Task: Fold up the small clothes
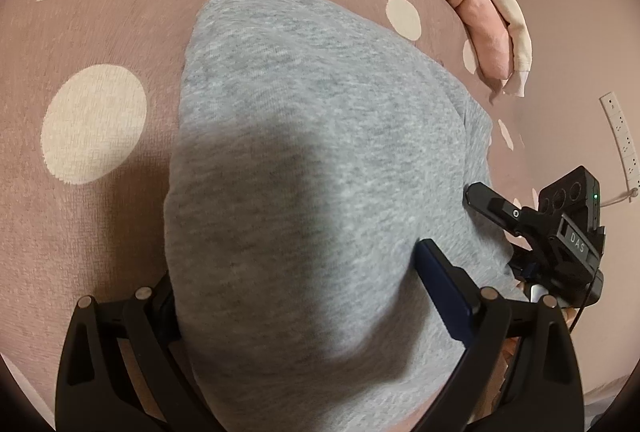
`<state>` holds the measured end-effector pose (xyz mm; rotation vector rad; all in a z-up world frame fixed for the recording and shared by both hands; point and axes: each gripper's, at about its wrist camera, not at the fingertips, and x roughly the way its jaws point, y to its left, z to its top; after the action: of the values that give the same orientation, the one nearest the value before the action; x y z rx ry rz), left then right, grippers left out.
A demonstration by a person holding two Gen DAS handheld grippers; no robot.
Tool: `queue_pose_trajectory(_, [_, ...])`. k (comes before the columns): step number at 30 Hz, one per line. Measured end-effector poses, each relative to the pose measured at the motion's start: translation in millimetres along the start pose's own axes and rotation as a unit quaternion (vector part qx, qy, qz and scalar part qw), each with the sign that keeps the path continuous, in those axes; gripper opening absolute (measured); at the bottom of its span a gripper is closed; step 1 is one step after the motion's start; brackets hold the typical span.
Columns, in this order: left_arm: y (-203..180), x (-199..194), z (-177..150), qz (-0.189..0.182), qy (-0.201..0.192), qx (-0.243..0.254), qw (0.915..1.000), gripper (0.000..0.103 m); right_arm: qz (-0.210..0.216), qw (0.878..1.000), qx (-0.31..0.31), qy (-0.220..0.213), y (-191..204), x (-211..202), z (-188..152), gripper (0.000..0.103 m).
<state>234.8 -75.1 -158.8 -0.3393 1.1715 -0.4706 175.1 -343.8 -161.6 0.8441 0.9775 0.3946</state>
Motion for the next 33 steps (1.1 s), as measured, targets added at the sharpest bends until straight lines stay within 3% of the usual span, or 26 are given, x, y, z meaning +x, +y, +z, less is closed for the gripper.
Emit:
queue_pose_trajectory(23, [-4, -2, -1, 0.039, 0.001, 0.013, 0.9992, 0.085, -0.043, 0.999, -0.029, 0.007, 14, 7, 2, 0.062])
queue_pose_trajectory(33, [-6, -1, 0, 0.063, -0.003, 0.025, 0.9977, 0.081, -0.116, 0.989, -0.091, -0.004, 35, 14, -1, 0.051])
